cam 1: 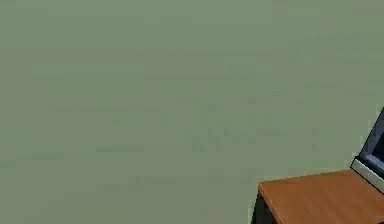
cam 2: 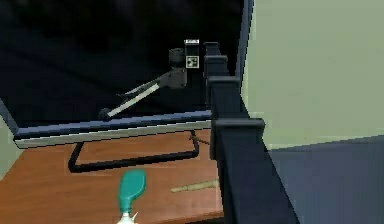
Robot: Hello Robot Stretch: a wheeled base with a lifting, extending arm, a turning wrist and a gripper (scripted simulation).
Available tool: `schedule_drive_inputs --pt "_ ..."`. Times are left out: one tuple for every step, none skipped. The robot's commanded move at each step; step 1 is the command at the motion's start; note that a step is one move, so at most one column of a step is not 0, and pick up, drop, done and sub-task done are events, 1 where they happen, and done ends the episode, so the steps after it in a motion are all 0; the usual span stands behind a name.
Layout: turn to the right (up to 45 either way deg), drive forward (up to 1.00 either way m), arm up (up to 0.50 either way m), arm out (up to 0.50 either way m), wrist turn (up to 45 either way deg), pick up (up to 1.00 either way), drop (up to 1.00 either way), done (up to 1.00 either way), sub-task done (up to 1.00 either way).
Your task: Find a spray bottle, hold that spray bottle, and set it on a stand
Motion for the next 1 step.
schedule_drive_inputs --pt "0.0 0.00 0.00 0.00 0.0 0.00 0.00 1.00 0.00"
